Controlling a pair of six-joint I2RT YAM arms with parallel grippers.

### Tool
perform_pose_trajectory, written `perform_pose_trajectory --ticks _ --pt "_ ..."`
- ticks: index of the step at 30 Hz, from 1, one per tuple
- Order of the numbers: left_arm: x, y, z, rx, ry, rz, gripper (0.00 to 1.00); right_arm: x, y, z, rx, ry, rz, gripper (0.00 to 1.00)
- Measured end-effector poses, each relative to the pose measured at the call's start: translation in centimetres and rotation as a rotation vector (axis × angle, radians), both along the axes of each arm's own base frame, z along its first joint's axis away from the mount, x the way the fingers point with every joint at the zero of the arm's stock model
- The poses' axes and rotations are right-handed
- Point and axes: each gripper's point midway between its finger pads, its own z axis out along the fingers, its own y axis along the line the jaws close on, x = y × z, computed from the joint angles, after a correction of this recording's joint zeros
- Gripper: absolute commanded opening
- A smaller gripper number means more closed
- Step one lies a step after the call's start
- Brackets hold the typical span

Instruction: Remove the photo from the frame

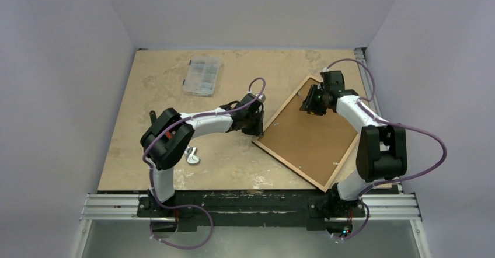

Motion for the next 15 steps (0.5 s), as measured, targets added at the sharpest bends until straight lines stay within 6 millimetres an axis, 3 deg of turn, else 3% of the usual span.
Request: perform_pose_trajectory --ticks 15 --pt "0.09 -0.08 0.06 -0.005 -0.001 0.007 0.0 -0.02 0.21 -0.5 -0.034 0.08 -0.021 0.0"
